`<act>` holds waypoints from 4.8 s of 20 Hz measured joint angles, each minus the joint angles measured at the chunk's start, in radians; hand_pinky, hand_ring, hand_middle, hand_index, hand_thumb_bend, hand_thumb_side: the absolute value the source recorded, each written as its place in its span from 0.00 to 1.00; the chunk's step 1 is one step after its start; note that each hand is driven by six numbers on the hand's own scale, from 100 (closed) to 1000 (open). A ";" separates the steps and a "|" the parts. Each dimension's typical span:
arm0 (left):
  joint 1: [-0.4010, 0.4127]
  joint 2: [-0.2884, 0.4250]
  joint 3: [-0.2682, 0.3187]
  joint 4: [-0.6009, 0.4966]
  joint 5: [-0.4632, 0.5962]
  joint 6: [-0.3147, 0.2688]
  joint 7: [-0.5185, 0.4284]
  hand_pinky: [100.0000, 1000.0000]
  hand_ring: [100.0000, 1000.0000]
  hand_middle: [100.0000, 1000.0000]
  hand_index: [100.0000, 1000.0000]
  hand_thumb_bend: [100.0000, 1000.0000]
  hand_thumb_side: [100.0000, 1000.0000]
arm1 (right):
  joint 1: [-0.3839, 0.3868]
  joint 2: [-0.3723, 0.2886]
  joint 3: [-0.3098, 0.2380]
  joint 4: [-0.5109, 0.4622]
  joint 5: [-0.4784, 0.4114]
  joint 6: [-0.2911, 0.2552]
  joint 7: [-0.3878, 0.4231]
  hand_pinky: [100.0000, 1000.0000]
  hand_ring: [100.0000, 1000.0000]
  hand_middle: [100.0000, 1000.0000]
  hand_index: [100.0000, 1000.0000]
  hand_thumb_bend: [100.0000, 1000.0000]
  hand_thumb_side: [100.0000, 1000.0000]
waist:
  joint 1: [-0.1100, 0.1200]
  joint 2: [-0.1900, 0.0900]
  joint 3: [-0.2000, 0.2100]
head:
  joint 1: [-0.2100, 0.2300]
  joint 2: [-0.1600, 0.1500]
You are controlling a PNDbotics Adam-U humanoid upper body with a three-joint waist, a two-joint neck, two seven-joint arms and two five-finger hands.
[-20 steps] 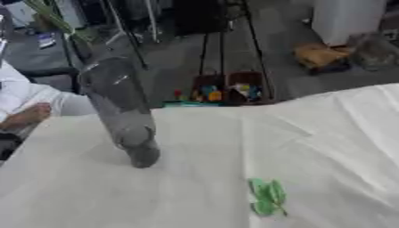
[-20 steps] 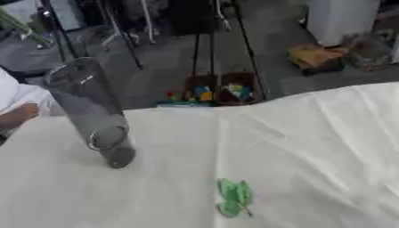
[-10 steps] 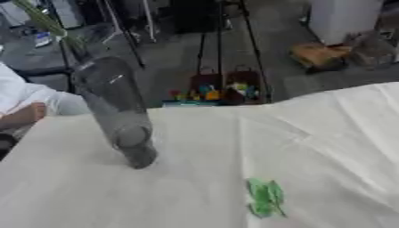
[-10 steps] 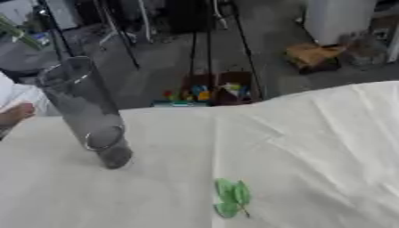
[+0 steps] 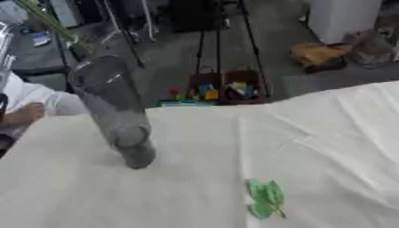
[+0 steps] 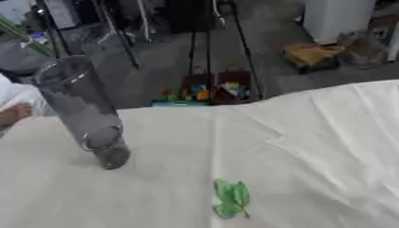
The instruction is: Arrange flowers into the vase.
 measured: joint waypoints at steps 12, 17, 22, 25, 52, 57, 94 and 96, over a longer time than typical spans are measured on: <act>0.017 -0.007 -0.023 -0.054 -0.117 -0.011 0.000 0.00 0.00 0.00 0.02 0.00 0.47 | -0.007 0.000 0.000 0.000 -0.003 0.000 0.008 0.53 0.79 0.42 0.74 0.00 0.84 | 0.000 0.010 -0.005 | 0.001 -0.009; 0.022 -0.008 -0.030 -0.067 -0.152 -0.011 -0.001 0.00 0.00 0.00 0.02 0.00 0.48 | -0.008 0.000 0.000 0.000 -0.007 -0.002 0.011 0.53 0.79 0.42 0.74 0.00 0.84 | 0.000 0.013 -0.009 | 0.001 -0.018; 0.025 -0.015 -0.030 -0.070 -0.155 -0.010 -0.001 0.00 0.00 0.00 0.02 0.00 0.48 | -0.008 0.000 0.000 0.000 -0.011 -0.003 0.013 0.53 0.79 0.42 0.74 0.00 0.84 | 0.000 0.015 -0.009 | 0.001 -0.018; 0.025 -0.015 -0.030 -0.070 -0.155 -0.009 0.000 0.00 0.00 0.00 0.02 0.00 0.48 | -0.008 0.000 0.000 0.000 -0.011 -0.003 0.013 0.53 0.79 0.42 0.74 0.00 0.84 | 0.000 0.015 -0.009 | 0.001 -0.018; 0.043 -0.014 -0.060 -0.089 -0.235 -0.015 -0.016 0.00 0.00 0.00 0.02 0.00 0.37 | -0.008 0.000 -0.007 0.000 -0.020 -0.009 0.018 0.54 0.79 0.41 0.74 0.00 0.84 | -0.001 0.030 -0.015 | 0.008 -0.042; 0.044 0.029 -0.066 -0.125 -0.262 -0.017 -0.037 0.00 0.00 0.00 0.02 0.00 0.35 | 0.002 -0.004 -0.012 0.000 -0.021 -0.008 0.019 0.54 0.79 0.42 0.74 0.00 0.84 | 0.001 0.020 -0.003 | 0.000 -0.042; 0.059 0.056 -0.085 -0.161 -0.346 0.003 -0.071 0.00 0.00 0.00 0.01 0.00 0.33 | 0.007 -0.010 -0.013 0.000 -0.037 -0.010 0.028 0.54 0.80 0.41 0.75 0.00 0.84 | 0.001 0.022 0.002 | -0.011 -0.065; 0.064 0.056 -0.085 -0.160 -0.349 0.005 -0.072 0.00 0.00 0.00 0.01 0.00 0.33 | 0.007 -0.010 -0.013 0.000 -0.037 -0.011 0.029 0.54 0.80 0.41 0.75 0.00 0.84 | 0.000 0.023 0.002 | -0.011 -0.066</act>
